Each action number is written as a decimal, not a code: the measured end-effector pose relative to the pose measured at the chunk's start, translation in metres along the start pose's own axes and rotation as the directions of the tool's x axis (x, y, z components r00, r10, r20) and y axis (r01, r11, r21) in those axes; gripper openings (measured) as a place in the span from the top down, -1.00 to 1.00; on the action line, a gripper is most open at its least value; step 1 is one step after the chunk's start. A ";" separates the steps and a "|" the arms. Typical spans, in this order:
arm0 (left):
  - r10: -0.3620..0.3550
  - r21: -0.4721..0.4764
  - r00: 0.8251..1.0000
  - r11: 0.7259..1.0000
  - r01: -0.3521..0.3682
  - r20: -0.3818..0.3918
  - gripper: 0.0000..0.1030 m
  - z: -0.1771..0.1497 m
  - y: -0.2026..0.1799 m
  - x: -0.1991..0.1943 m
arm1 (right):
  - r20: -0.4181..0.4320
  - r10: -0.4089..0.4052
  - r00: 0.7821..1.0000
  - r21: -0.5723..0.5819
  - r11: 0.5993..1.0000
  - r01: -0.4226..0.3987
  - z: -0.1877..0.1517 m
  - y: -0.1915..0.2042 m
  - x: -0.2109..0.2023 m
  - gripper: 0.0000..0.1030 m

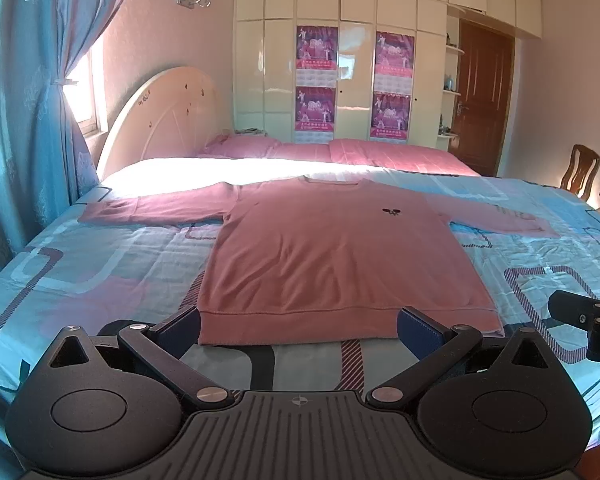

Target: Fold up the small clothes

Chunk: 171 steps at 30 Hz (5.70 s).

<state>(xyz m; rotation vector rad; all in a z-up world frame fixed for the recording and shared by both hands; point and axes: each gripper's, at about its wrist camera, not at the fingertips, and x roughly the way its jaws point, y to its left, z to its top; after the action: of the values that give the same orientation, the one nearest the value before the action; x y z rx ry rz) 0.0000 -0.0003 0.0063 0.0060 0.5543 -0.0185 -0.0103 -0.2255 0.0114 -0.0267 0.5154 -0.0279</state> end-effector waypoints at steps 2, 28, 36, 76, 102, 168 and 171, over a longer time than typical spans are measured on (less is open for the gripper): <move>0.003 0.001 1.000 1.000 -0.003 0.003 -1.00 0.000 0.000 0.000 | -0.002 0.002 1.000 0.002 1.000 -0.002 0.000 0.000 0.000 -0.99; 0.002 0.012 1.000 1.000 -0.002 0.018 -1.00 0.002 0.000 -0.006 | 0.014 0.000 1.000 0.000 1.000 0.000 -0.001 -0.004 -0.003 -0.99; 0.005 0.011 1.000 1.000 -0.005 0.022 -1.00 0.001 -0.001 -0.007 | 0.017 0.000 1.000 -0.004 1.000 0.000 0.001 -0.003 -0.005 -0.99; 0.005 0.016 1.000 1.000 -0.006 0.023 -1.00 0.002 0.001 -0.008 | 0.018 0.003 1.000 0.002 1.000 -0.003 -0.002 0.001 -0.011 -0.99; -0.073 0.002 0.997 0.997 0.073 0.015 -1.00 0.049 -0.040 0.121 | 0.111 -0.127 0.986 0.139 0.984 0.111 0.037 -0.083 0.096 -0.99; -0.080 -0.035 0.963 0.997 0.073 -0.259 -0.57 0.159 -0.063 0.503 | -0.035 -0.121 0.992 0.183 0.975 0.126 0.132 -0.242 0.475 0.83; -0.097 -0.052 0.965 0.995 0.087 -0.245 -0.57 0.163 -0.042 0.507 | -0.017 -0.034 0.999 0.125 0.992 0.036 0.141 -0.178 0.483 0.83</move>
<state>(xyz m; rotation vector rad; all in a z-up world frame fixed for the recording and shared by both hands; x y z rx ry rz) 0.5155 -0.0524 -0.1218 -0.0576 0.8049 -0.0985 0.4760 -0.4174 -0.0982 0.0869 0.5275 -0.0948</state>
